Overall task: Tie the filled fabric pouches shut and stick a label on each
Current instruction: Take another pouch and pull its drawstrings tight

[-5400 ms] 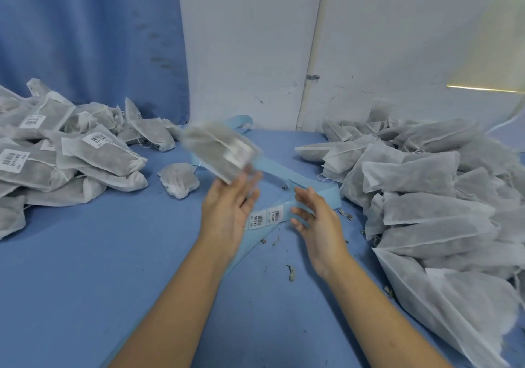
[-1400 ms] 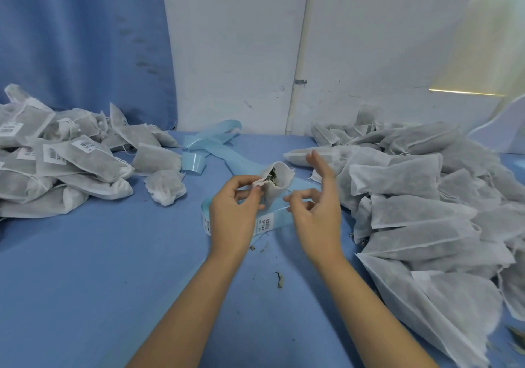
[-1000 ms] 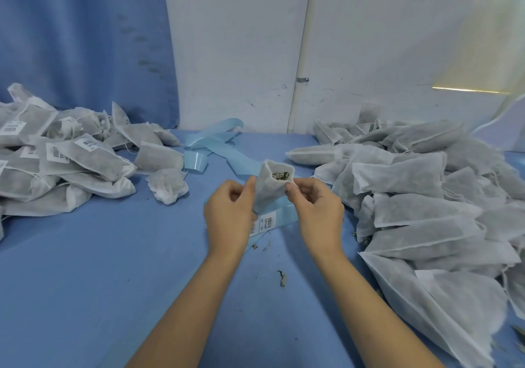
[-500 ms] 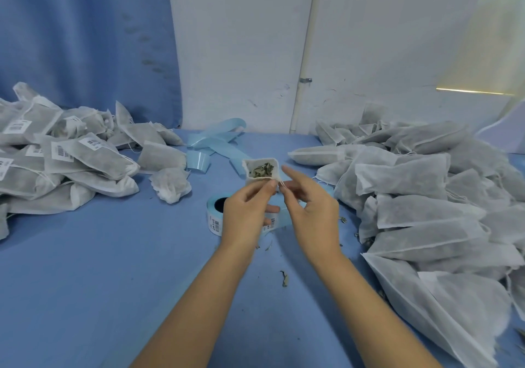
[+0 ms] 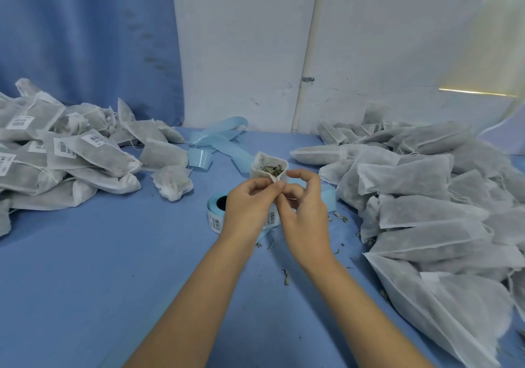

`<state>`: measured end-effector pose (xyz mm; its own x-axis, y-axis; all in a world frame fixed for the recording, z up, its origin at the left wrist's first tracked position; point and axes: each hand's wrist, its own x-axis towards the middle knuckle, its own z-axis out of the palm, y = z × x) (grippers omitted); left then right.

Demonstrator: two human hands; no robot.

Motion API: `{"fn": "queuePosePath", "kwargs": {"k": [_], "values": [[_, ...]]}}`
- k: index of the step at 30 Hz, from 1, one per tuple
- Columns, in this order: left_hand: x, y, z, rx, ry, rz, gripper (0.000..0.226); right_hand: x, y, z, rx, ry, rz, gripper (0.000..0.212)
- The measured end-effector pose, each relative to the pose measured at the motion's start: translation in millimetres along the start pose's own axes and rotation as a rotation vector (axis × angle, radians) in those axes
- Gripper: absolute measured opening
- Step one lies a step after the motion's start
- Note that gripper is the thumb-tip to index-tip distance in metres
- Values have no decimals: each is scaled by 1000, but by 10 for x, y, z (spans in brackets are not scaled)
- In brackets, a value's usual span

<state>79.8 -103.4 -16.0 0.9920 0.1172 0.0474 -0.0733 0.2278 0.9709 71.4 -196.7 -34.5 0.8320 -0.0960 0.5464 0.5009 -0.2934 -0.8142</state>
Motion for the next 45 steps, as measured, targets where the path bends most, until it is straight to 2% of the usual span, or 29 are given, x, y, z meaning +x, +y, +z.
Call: {"fn": "queuePosePath", "kwargs": {"k": [6, 10, 13, 17, 25, 28, 29, 31, 33, 35, 37, 39, 42, 45], "values": [[-27, 10, 5, 20, 95, 62, 15, -44, 47, 52, 114, -82, 83, 33], [-30, 61, -8, -4, 125, 45, 18, -22, 71, 31, 342, -306, 248, 32], [-25, 76, 6, -56, 134, 67, 20, -9, 73, -3, 286, -508, 343, 22], [-9, 46, -3, -33, 117, 82, 26, 10, 112, -27, 182, -663, 419, 33], [7, -39, -11, 69, 117, 21, 27, -24, 198, -31, 173, -718, 468, 14], [9, -45, -10, 98, 84, 6, 28, -3, 184, -76, 160, -657, 496, 19], [1, -53, -12, 173, 72, 38, 31, 25, 165, -98, 142, -574, 522, 18], [-31, -73, -15, 356, 66, 134, 37, 100, 136, -171, 137, -290, 601, 15], [-64, -81, -21, 489, 62, 227, 32, 165, 123, -274, 258, -62, 692, 20], [-79, -93, -24, 655, 30, 328, 27, 195, 109, -337, 381, -46, 802, 36], [-90, -112, -5, 774, -26, 389, 26, 172, 96, -336, 441, -174, 851, 53], [-118, -121, 12, 844, -51, 399, 25, 149, 89, -285, 498, -211, 826, 47], [-154, -146, 21, 890, -15, 435, 25, 148, 81, -217, 620, -55, 800, 27], [-192, -173, 32, 857, 54, 472, 30, 161, 76, -185, 789, 40, 822, 26]]}}
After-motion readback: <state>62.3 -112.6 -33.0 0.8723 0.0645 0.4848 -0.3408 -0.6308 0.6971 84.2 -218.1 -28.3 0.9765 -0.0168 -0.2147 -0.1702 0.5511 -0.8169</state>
